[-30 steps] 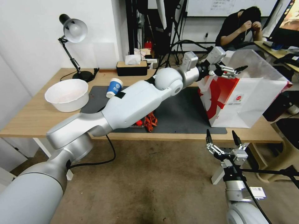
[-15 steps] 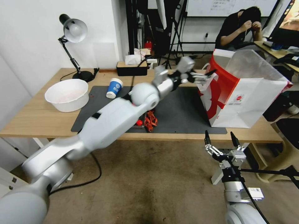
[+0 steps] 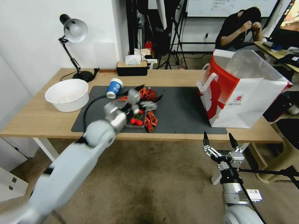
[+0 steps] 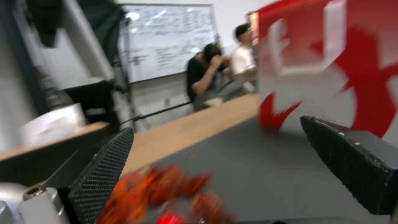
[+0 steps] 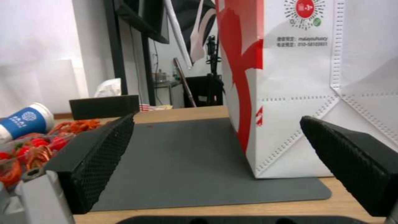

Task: Pick up the trash from the table and place it into the takeout bag.

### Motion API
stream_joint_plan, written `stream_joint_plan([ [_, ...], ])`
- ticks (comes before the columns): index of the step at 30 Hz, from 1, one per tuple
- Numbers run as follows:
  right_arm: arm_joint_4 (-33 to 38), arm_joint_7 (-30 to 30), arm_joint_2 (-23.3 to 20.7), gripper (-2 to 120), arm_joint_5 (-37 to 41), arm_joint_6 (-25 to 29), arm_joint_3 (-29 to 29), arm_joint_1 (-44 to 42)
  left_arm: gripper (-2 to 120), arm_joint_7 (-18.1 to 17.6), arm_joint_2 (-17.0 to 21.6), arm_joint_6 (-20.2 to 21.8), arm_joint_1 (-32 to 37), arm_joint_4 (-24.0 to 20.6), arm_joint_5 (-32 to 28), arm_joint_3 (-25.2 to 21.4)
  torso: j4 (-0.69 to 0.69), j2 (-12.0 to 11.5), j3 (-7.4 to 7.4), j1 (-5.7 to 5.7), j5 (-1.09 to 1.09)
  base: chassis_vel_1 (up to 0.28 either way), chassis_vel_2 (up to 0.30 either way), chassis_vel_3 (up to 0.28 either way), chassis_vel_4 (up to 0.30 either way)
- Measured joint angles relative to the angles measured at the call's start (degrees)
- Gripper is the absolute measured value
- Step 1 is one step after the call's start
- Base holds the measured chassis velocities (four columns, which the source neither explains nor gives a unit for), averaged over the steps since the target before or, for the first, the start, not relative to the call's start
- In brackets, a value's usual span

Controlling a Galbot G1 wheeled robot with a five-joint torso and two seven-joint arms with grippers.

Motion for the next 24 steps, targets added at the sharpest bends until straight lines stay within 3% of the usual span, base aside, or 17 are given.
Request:
stream_joint_plan([
  [3,0.2,-1.5,-1.0,100,1.4,-0.1,0.0,0.0,100,-1.4,-0.9,-1.9,9.0,-1.4,3.1,-5.6,0.01,0.0,0.00,0.00,-0.04,0.000,0.000,0.000,0.000],
  [8,0.1,-3.0,-2.0,100,2.6,-0.3,0.1,0.0,100,-1.9,-2.6,-2.9,14.3,-2.4,5.0,-10.4,0.01,0.0,0.00,0.00,-0.04,0.000,0.000,0.000,0.000],
  [12,-0.2,-4.4,-3.0,100,3.4,-0.5,0.0,-0.1,100,-4.1,-4.8,-3.4,19.4,-3.5,6.3,-17.0,0.00,0.0,0.00,-0.01,-0.03,0.000,0.000,0.000,0.000],
  [24,0.0,-4.9,-4.2,100,3.6,-1.5,0.0,-0.2,100,-4.3,-8.9,-4.9,26.0,-4.6,7.4,-23.2,0.01,0.0,0.01,0.00,0.00,0.000,0.000,0.000,0.000],
])
